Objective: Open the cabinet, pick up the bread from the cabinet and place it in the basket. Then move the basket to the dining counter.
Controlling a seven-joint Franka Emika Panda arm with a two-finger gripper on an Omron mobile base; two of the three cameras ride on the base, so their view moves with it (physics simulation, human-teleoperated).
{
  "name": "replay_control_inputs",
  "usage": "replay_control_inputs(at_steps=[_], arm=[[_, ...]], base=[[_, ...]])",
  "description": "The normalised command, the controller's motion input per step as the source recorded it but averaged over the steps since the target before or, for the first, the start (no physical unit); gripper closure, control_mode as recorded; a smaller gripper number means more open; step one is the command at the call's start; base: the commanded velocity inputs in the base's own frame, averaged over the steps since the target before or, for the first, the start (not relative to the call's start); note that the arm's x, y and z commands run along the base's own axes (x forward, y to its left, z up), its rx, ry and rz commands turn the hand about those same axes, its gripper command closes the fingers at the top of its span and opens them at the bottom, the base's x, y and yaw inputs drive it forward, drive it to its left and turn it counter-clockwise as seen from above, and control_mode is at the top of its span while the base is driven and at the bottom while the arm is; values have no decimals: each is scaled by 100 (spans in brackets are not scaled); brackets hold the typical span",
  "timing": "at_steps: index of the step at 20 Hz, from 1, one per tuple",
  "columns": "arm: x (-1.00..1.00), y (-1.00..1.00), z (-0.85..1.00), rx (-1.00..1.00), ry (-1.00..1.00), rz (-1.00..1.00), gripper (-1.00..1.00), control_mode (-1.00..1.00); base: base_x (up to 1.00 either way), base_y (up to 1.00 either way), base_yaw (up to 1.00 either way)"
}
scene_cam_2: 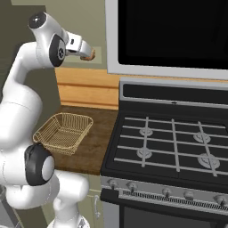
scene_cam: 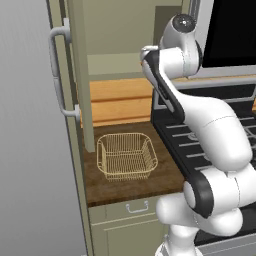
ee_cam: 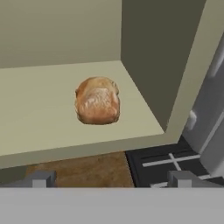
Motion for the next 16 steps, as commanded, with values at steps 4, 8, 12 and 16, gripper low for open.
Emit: replay_control_inputs(at_steps=[4,8,12,16], arm=[[32,16,-9,0,0,0,-100,-100],[50,7,-2,0,0,0,-100,-100],[52,0,0,0,0,0,-100,-100],[44,0,0,0,0,0,-100,-100]], base=[[0,0,0],[0,0,0],[0,0,0],[0,0,0]])
